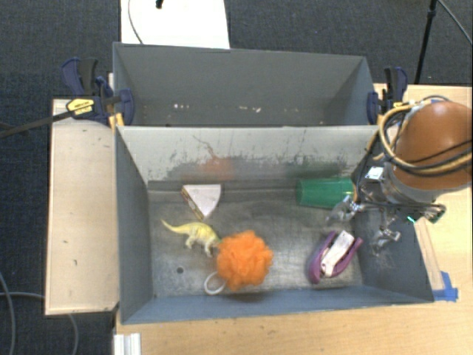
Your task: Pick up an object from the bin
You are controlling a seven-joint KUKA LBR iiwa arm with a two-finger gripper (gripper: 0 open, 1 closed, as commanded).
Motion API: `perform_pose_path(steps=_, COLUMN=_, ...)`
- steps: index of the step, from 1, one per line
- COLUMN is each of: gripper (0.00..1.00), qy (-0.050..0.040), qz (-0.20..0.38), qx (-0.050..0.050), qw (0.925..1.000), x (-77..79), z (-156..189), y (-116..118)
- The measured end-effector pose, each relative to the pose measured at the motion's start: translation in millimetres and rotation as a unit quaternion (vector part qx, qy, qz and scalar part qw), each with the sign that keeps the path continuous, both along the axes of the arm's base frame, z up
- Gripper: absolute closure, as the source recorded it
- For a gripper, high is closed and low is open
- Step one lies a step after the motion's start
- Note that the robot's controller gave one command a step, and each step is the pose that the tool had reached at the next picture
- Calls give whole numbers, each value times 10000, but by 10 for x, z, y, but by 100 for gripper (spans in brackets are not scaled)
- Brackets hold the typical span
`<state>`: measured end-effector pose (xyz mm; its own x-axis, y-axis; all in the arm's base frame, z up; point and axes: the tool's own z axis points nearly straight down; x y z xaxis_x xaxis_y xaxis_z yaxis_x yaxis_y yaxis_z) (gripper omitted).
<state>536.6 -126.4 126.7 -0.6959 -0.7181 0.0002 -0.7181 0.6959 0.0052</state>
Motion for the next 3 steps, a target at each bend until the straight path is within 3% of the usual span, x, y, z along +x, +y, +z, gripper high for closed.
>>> perform_pose_path(steps=1, gripper=0, qy=-13, qz=35, qx=-4, qw=10000, x=11, z=601, y=125)
perform_pose_path(steps=2, gripper=0, qy=-107, qz=652, qx=-37, qw=9978, x=52, z=523, y=73)
perform_pose_path(steps=3, gripper=0, qy=-49, qz=1482, qx=-17, qw=9889, x=-159, z=-194, y=305)
